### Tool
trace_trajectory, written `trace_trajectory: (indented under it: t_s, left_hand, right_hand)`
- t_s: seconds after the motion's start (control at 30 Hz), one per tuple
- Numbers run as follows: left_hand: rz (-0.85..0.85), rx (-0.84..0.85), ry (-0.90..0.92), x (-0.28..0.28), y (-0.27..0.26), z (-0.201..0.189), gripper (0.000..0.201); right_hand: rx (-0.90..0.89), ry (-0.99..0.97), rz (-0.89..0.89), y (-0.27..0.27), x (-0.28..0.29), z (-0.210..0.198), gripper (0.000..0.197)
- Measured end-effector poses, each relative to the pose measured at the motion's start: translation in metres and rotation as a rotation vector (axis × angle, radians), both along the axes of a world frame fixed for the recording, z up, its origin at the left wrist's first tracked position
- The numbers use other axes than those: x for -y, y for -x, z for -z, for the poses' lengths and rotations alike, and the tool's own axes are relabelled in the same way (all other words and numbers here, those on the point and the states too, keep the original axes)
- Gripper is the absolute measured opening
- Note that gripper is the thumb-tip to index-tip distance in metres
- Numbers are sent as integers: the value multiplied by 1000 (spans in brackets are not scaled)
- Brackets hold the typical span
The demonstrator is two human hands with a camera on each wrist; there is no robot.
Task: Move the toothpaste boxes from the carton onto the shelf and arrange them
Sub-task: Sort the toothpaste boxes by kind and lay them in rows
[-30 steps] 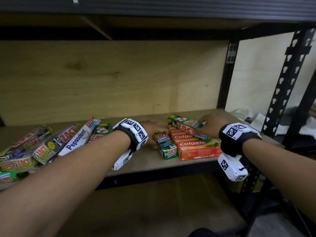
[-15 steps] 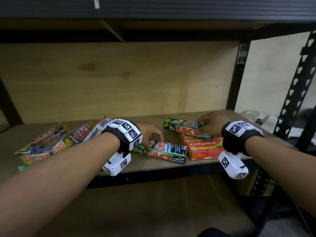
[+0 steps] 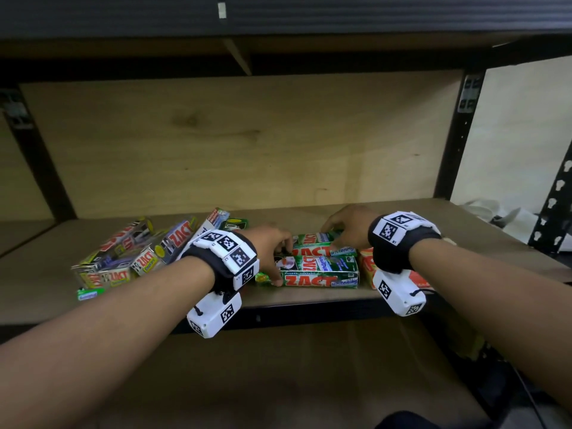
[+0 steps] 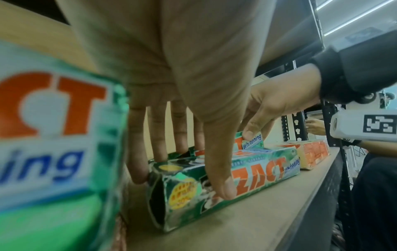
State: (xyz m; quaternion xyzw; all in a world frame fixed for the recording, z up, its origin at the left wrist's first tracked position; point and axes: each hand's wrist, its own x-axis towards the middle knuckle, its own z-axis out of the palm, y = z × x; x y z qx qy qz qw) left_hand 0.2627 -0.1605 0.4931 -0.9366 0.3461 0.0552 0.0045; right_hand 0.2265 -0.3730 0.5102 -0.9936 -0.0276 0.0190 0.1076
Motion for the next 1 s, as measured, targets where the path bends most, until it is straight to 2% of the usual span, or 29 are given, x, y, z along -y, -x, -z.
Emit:
trace_trajectory:
  t_s: [0.17,0.43,0.63,0.8,1.0]
  left_hand:
    - [-16,25,-3,-4,3,-1,85]
    - [-26,-11,-91,0,7,-4,73]
    - [-47,-22,-111,3,9,-8,69]
    - [-55,-17,-138,4,10,-9,69]
    - [-48,-15,-181,5,11,-15,75]
  right_hand:
    - [-86,99,-78,-3,-13,-2,49]
    - [-231,289,-99,-2,-18,-5,51]
    - [-455,392,-113,13,-11,-21,89]
    - [-328,370,-127,13,-7,-15,88]
    - [-302,349,-152,5,-3,-11,85]
